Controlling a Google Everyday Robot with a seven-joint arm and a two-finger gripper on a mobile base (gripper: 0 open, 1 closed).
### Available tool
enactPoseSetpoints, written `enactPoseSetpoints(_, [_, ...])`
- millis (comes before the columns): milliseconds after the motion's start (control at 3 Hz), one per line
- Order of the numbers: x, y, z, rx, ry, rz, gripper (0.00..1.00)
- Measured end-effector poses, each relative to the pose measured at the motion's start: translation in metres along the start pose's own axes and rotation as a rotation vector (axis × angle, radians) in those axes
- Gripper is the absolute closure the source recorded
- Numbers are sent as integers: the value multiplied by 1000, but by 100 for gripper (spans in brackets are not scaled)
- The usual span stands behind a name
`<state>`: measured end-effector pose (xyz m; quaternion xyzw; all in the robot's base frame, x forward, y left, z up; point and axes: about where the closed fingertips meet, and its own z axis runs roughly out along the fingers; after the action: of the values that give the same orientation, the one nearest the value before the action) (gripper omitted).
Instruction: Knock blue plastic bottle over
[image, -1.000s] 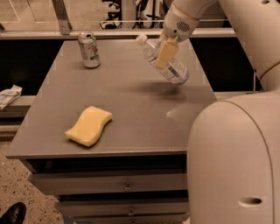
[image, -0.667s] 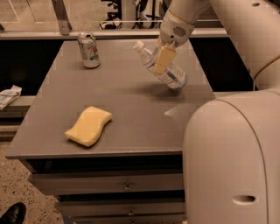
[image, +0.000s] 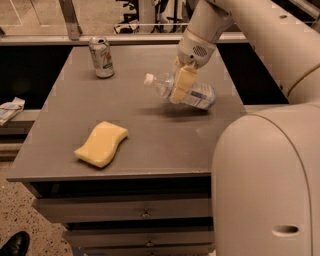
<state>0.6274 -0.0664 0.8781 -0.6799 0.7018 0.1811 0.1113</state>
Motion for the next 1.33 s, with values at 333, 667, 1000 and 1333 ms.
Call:
enactPoseSetpoints(333, [-2,9,10,-28,-30,4,1])
enactPoseSetpoints(667, [-2,17,14,-32,-52,11,0])
enactPoseSetpoints(1000, [-1,24,16,-29,-63,19,0])
enactPoseSetpoints(1333, [8,26,-1,36,-86,52,0])
